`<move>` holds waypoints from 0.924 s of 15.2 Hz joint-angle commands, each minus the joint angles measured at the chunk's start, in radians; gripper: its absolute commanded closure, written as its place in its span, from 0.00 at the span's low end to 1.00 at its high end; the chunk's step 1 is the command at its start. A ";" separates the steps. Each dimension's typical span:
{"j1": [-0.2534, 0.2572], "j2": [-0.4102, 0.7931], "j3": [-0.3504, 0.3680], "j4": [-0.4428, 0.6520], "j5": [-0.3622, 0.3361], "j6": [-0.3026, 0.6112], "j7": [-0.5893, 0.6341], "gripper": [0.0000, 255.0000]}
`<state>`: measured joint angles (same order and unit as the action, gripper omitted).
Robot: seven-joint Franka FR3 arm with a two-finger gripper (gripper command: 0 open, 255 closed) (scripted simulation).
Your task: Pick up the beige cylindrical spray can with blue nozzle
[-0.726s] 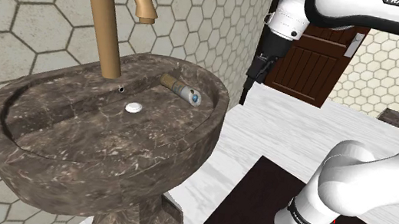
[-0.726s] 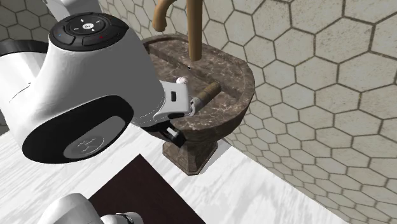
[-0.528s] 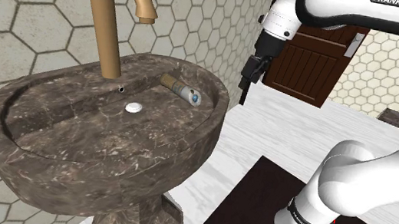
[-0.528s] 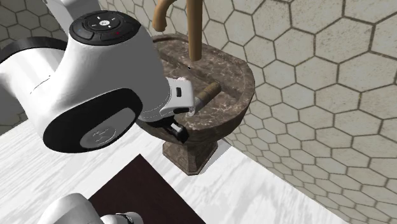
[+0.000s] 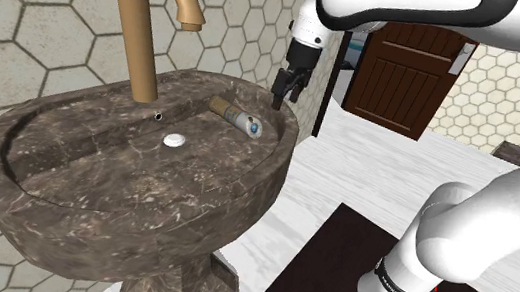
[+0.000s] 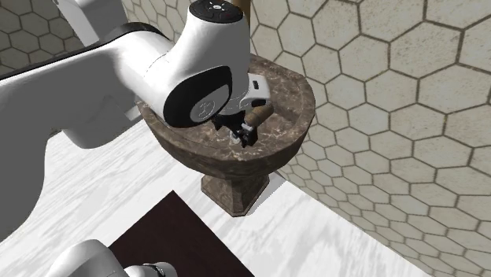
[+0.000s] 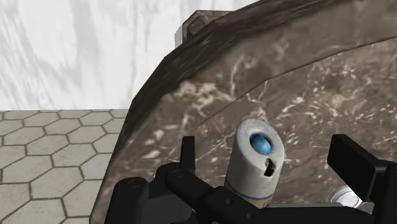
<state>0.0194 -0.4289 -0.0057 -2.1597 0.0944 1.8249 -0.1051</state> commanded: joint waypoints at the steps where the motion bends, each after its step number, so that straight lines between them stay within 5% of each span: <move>1: 0.007 0.081 0.006 0.054 0.002 0.012 -0.003 0.00; 10: 0.032 0.471 0.031 0.399 0.000 -0.001 -0.012 0.00; 14: 0.033 0.477 0.031 0.365 0.001 0.038 -0.015 0.00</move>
<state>0.0518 0.0429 0.0256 -1.7862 0.0951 1.8497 -0.1189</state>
